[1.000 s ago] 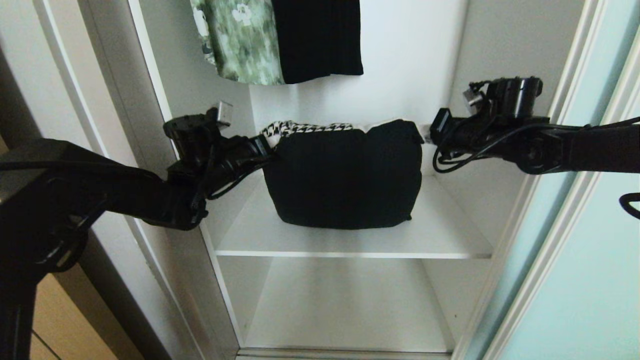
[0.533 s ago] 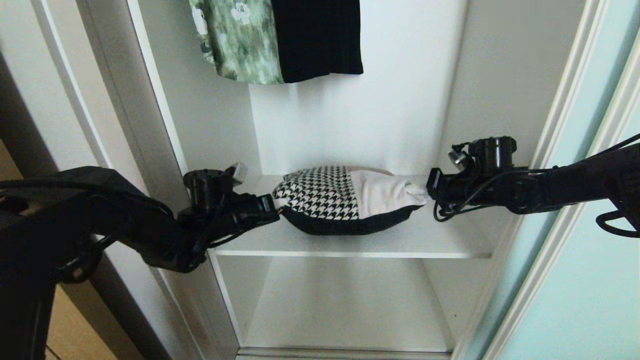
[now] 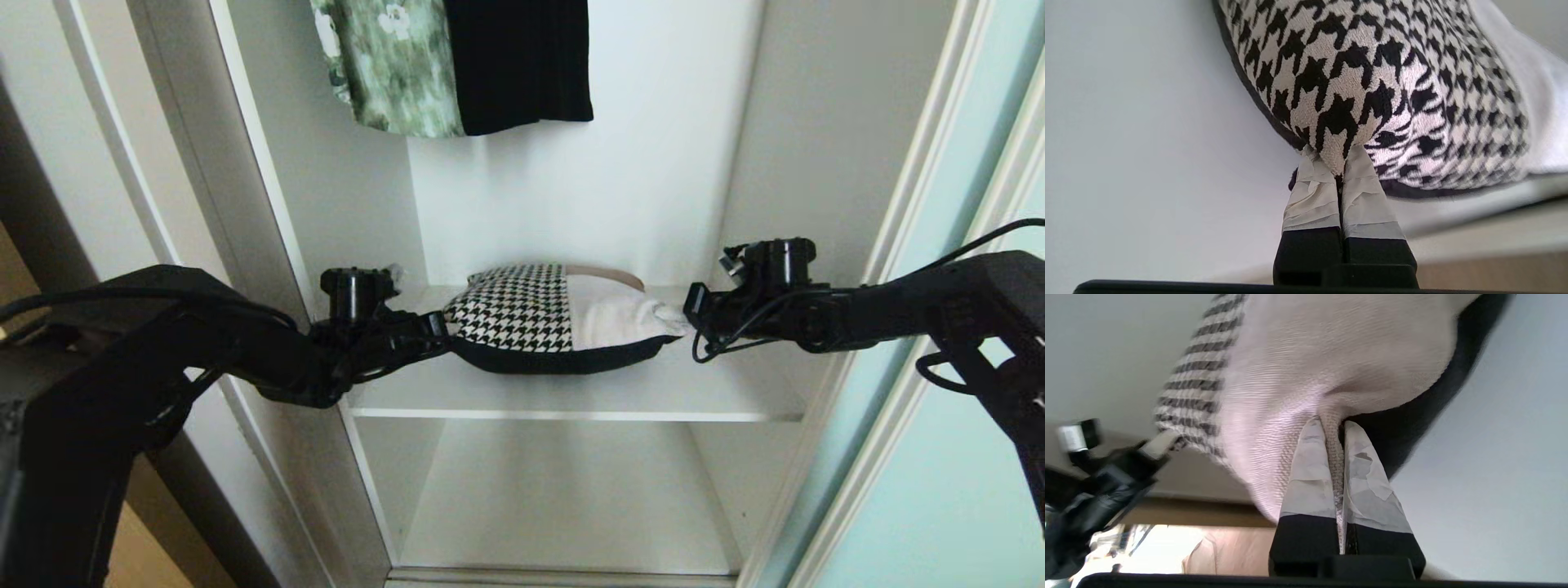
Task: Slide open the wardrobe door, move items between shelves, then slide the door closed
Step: Place the pillow on the higher shelf
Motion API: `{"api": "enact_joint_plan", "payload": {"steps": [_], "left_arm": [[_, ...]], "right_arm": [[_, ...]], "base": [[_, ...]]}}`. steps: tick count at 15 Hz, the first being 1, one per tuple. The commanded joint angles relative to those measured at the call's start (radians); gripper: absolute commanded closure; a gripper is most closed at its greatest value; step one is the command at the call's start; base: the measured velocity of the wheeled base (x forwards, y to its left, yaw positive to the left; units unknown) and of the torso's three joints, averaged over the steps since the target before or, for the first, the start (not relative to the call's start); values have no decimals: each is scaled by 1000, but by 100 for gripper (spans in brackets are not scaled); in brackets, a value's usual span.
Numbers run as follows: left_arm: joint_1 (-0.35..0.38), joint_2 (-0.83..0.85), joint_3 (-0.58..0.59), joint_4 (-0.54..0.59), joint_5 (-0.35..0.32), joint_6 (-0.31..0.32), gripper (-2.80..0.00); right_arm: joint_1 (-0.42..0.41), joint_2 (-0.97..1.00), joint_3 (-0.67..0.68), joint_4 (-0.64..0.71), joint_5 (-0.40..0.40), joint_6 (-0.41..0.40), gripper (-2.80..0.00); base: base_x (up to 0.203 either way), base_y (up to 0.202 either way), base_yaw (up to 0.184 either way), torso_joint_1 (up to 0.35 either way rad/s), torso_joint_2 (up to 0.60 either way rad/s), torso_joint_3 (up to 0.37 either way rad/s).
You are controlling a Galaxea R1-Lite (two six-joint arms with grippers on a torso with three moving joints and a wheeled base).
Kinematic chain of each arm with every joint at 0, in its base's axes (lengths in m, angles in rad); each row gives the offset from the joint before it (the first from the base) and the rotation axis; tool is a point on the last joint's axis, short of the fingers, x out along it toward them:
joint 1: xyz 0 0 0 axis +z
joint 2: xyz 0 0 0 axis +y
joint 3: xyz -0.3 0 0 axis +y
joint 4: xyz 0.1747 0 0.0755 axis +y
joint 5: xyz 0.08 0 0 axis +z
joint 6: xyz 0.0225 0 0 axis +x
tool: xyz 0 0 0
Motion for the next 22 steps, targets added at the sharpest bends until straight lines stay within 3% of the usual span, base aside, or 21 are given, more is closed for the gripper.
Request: {"api": "enact_joint_plan", "payload": {"steps": [1, 4, 9, 10, 11, 12, 16, 22], "left_arm": [[10, 85, -110, 42, 18, -2, 0], [12, 145, -186, 74, 81, -1, 0], [14, 171, -250, 138, 91, -7, 0], [14, 168, -248, 138, 91, -7, -280], [14, 165, -245, 139, 90, -7, -280], [15, 159, -241, 135, 86, -13, -280], [14, 110, -178, 82, 79, -34, -280], [6, -10, 12, -62, 79, -19, -280]], "right_arm": [[3, 116, -100, 0, -57, 5, 0], [8, 173, -177, 8, -106, 4, 0], [24, 192, -198, 19, -108, 4, 0], [28, 187, -198, 19, -107, 4, 0], [30, 184, -197, 18, -107, 4, 0], [34, 186, -196, 14, -108, 4, -280], [35, 136, -139, -3, -106, -2, -280], [41, -33, 107, -110, -103, -10, -280]], "base": [[0, 0, 0, 0, 0, 0], [0, 0, 0, 0, 0, 0], [0, 0, 0, 0, 0, 0], [0, 0, 0, 0, 0, 0], [0, 0, 0, 0, 0, 0], [0, 0, 0, 0, 0, 0], [0, 0, 0, 0, 0, 0], [0, 0, 0, 0, 0, 0]]}}
